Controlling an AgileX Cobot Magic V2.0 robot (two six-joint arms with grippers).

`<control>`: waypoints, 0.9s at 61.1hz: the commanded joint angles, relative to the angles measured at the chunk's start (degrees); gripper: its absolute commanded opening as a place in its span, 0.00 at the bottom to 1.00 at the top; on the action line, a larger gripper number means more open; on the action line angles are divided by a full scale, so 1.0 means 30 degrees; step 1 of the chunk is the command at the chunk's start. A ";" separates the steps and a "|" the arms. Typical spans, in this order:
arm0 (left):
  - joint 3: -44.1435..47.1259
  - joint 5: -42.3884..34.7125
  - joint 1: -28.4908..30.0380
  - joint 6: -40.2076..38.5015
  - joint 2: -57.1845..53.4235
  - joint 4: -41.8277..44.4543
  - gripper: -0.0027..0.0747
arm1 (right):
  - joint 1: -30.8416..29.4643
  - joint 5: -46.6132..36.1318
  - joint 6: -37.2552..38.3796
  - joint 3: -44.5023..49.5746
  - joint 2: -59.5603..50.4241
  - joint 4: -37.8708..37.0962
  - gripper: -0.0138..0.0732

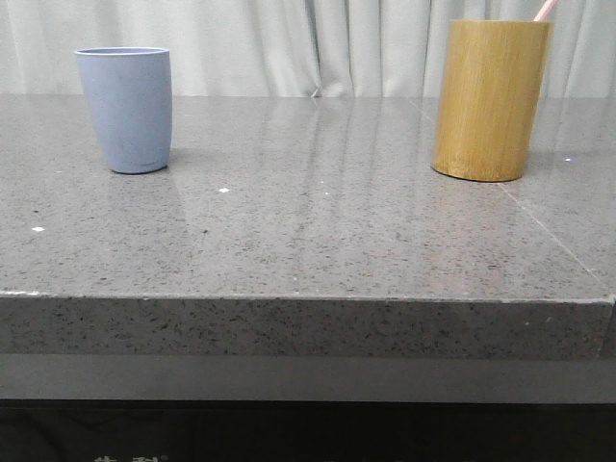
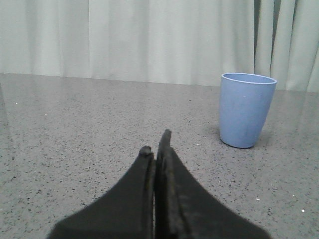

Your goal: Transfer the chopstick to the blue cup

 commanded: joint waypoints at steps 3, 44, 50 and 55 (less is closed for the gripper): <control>0.0236 -0.1536 -0.0095 -0.0075 -0.0435 -0.0162 0.01 | -0.0080 -0.1598 -0.0010 -0.0075 -0.0394 0.0070 0.08; 0.0236 -0.2091 0.0002 -0.0075 -0.0435 -0.0162 0.01 | -0.0069 -0.1967 -0.0010 -0.0075 -0.0397 0.0070 0.08; 0.0196 -0.3000 0.0002 -0.0075 -0.0435 -0.0162 0.01 | -0.0069 -0.2022 -0.0010 -0.0096 -0.0397 0.0070 0.08; -0.0341 -0.3274 0.0002 -0.0075 -0.0435 -0.0162 0.01 | -0.0069 -0.1853 -0.0010 -0.0464 -0.0397 0.0070 0.08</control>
